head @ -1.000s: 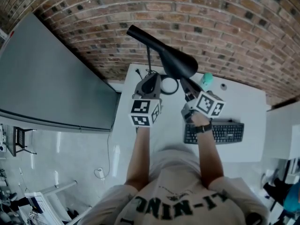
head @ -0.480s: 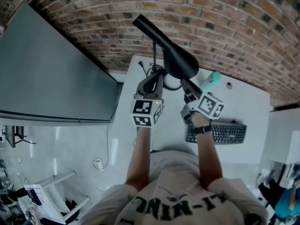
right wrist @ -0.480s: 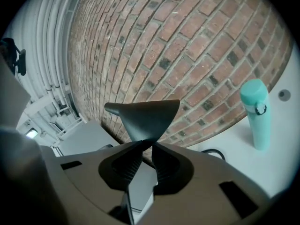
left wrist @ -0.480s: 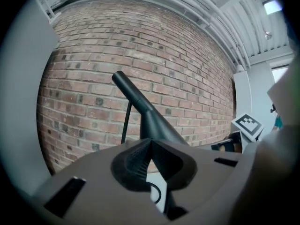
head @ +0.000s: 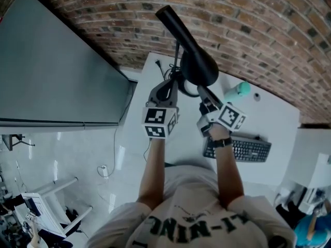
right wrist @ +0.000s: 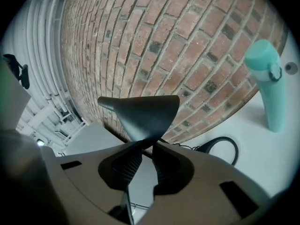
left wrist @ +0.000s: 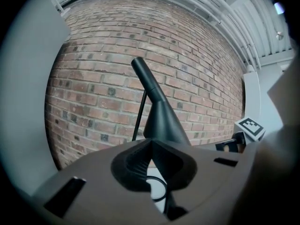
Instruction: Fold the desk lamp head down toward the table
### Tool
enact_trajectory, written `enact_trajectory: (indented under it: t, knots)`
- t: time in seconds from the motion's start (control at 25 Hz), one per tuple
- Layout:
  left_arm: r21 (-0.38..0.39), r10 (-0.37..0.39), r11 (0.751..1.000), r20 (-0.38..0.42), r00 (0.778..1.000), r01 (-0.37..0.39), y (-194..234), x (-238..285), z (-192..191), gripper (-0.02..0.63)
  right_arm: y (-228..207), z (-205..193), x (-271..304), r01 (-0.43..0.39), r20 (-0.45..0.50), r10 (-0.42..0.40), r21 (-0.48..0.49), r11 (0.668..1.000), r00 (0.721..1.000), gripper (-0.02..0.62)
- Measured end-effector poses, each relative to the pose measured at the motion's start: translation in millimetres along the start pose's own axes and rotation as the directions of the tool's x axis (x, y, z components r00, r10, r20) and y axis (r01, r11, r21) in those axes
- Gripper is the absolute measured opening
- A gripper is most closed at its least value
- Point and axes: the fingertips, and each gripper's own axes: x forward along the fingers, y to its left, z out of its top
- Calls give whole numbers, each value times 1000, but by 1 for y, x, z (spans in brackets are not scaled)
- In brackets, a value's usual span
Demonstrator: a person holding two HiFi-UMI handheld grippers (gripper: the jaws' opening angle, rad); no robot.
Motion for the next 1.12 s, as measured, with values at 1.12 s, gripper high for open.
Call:
enact_trajectory:
  t: [1.12]
  knots:
    - [58,30,998,58,998,-33,-14,-24,32,-6,5,6,-26,27,-39,-34,-172,985,999,64]
